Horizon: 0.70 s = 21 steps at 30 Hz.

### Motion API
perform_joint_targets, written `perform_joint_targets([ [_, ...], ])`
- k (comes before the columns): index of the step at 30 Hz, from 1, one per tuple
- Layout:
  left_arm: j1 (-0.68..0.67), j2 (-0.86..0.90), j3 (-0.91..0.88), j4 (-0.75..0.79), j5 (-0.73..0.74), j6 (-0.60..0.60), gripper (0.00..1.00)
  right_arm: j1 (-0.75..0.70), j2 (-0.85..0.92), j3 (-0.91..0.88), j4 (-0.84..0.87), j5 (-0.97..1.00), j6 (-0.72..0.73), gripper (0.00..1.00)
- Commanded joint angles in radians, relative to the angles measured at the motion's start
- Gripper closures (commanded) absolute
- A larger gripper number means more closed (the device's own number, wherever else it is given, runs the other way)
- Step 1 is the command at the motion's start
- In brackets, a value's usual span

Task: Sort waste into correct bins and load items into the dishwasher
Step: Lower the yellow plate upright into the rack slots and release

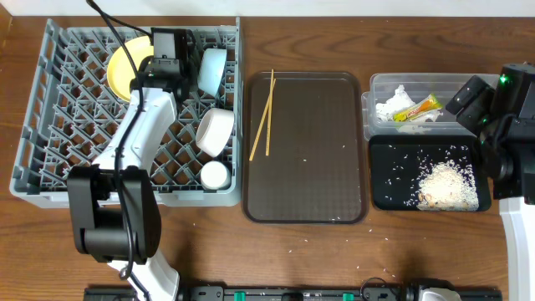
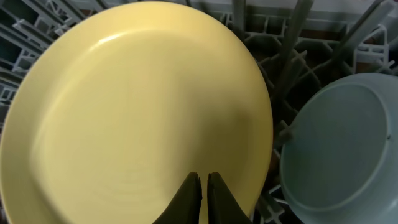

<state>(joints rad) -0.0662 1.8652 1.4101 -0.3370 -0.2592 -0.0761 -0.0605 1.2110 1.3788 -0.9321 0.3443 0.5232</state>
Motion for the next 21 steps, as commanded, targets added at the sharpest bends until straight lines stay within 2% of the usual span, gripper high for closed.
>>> perform_joint_targets([
  [1, 0.003, 0.022, 0.0, -0.002, 0.048, -0.012, 0.92, -0.004, 0.002, -0.003, -0.004, 0.006, 0.015, 0.01],
  [21, 0.003, 0.156, 0.0, -0.021, 0.047, -0.012, 0.92, -0.004, 0.002, -0.003, -0.004, 0.006, 0.015, 0.01],
])
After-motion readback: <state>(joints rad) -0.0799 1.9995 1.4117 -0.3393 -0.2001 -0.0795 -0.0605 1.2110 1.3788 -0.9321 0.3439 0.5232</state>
